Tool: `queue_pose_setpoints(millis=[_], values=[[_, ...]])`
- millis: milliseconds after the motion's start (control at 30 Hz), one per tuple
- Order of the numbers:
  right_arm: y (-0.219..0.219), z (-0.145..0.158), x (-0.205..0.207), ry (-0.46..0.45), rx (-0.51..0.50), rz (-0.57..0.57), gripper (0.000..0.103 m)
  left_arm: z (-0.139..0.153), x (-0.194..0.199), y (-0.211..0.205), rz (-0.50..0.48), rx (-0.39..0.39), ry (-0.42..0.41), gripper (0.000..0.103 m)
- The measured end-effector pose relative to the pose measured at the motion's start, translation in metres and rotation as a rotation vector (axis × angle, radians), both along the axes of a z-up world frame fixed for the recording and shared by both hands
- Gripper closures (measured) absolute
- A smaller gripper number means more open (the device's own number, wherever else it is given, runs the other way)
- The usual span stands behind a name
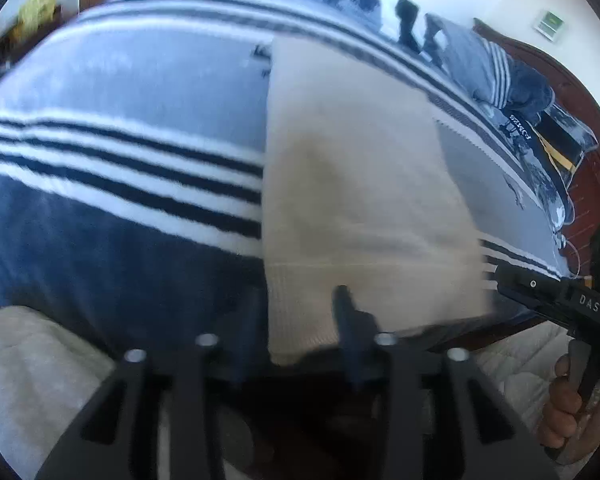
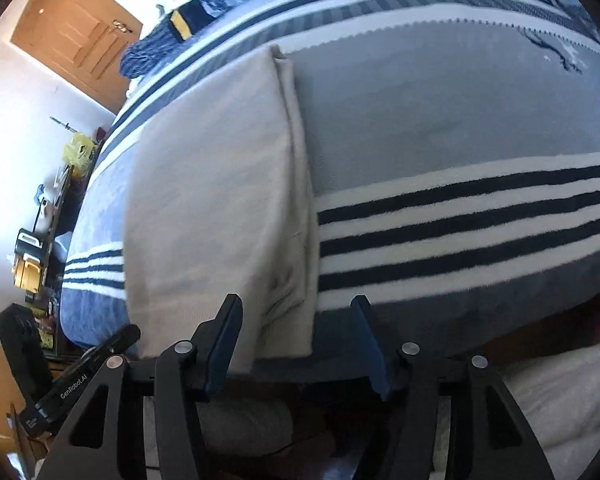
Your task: Fold small clothes
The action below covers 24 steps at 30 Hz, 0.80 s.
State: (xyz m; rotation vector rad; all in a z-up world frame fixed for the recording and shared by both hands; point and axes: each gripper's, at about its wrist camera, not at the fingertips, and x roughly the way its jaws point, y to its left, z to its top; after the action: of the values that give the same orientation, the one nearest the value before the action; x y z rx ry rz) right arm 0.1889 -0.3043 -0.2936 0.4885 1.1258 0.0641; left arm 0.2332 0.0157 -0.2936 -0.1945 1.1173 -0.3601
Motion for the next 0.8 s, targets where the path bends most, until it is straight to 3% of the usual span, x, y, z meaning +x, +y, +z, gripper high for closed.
queue_pose_setpoints(millis=[67, 167, 267, 367, 467, 633, 800], values=[[0.009, 0.01, -0.011, -0.027, -0.024, 0.007, 0.043, 0.016, -0.015, 0.002, 0.016, 0.014, -0.035, 0.036], [0.024, 0.028, -0.032, -0.064, -0.038, 0.002, 0.042, 0.051, -0.045, 0.006, 0.016, 0.002, -0.081, 0.035], [0.034, 0.063, -0.067, -0.108, -0.058, -0.008, 0.042, 0.097, -0.074, 0.011, 0.025, 0.015, -0.165, 0.018], [0.043, 0.102, -0.093, -0.15, -0.113, -0.019, 0.032, 0.141, -0.101, 0.014, 0.048, 0.067, -0.268, 0.01], [0.051, 0.145, -0.117, -0.215, -0.186, -0.015, 0.02, 0.174, -0.119, 0.012, 0.049, 0.118, -0.331, 0.008], [0.053, 0.19, -0.145, -0.274, -0.243, -0.048, 0.02, 0.207, -0.145, 0.007, 0.048, 0.204, -0.416, 0.008], [0.067, 0.219, -0.165, -0.321, -0.303, -0.043, 0.02, 0.222, -0.164, 0.004, 0.058, 0.234, -0.43, 0.008]])
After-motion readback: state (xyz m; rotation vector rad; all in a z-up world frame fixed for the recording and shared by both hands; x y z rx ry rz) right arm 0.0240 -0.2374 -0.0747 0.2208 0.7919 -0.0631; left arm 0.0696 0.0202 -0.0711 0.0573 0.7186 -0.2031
